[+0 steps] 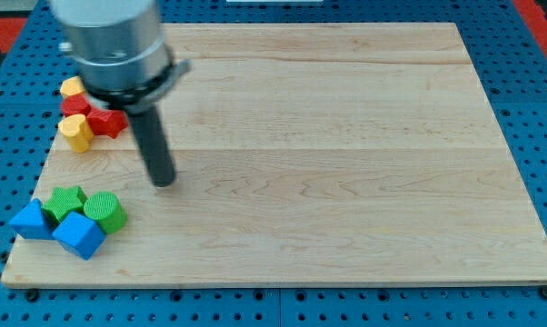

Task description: Place the red star to the top left side of the board

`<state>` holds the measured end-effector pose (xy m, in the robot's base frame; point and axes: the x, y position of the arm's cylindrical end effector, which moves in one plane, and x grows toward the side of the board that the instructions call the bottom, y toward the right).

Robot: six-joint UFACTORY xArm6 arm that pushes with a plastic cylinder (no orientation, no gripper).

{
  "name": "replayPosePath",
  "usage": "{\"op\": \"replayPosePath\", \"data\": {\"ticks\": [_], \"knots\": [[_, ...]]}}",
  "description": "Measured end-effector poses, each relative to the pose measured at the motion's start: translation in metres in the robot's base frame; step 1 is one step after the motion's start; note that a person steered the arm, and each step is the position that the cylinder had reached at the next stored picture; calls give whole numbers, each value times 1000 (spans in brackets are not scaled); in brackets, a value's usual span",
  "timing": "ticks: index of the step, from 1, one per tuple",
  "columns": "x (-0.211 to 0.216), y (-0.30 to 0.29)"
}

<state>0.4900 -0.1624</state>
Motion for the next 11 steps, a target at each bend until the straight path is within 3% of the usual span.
{"op": "replayPosePath", "data": {"ticks": [2,4,5,9,11], "knots": [[-79,-29],[-40,-25],[-58,-60],[-231,-30],[-216,-2]]}}
